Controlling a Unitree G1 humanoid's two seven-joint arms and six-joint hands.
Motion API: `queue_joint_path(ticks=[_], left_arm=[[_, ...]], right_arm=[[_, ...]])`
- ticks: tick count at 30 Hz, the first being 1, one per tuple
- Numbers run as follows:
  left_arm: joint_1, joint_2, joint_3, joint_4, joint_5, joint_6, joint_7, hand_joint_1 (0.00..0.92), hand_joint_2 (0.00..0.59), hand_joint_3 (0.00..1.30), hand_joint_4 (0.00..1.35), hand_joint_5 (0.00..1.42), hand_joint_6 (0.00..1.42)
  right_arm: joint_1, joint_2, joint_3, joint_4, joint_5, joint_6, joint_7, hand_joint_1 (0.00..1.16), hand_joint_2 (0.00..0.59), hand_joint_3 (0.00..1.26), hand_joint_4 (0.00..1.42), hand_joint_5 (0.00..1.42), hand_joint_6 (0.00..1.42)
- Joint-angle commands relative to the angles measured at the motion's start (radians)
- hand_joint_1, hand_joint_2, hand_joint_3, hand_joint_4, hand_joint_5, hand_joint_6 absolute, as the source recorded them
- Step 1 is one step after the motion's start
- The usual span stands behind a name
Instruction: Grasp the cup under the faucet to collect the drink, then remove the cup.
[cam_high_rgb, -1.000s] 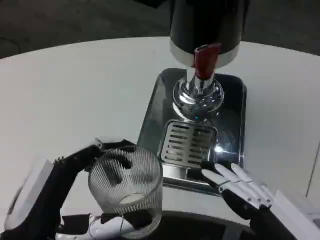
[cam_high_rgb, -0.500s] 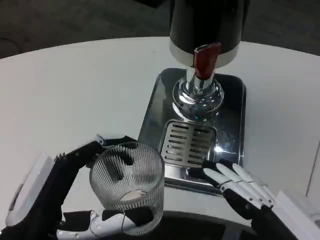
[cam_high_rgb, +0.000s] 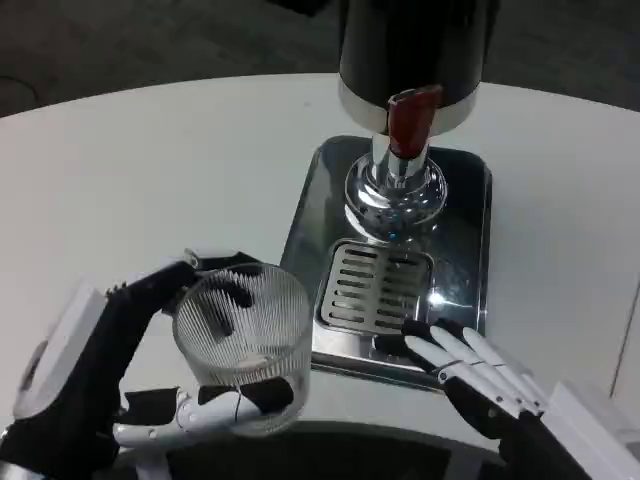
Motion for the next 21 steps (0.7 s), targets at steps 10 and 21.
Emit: queue_joint_path(ticks=[10,21], left_arm=[[-0.241,0.042,0.0,0.254,0.127,-0.057,0.132,0.66,0.137,0.75,0.9,0.95,0.77],[-0.498,0.034,-0.122,0.531,0.236,-0.048,0.231,0.66,0.137,0.75,0.9,0.95,0.77]], right_arm=[[0.007,0.011,-0.015,-0.013,0.012,0.001,-0.001,0.69,0.489,0.13,0.06,0.0,0.0],[0.022,0.02,-0.012,-0.014,0.01,-0.004,-0.005,0.68,0.482,0.13,0.06,0.0,0.0]])
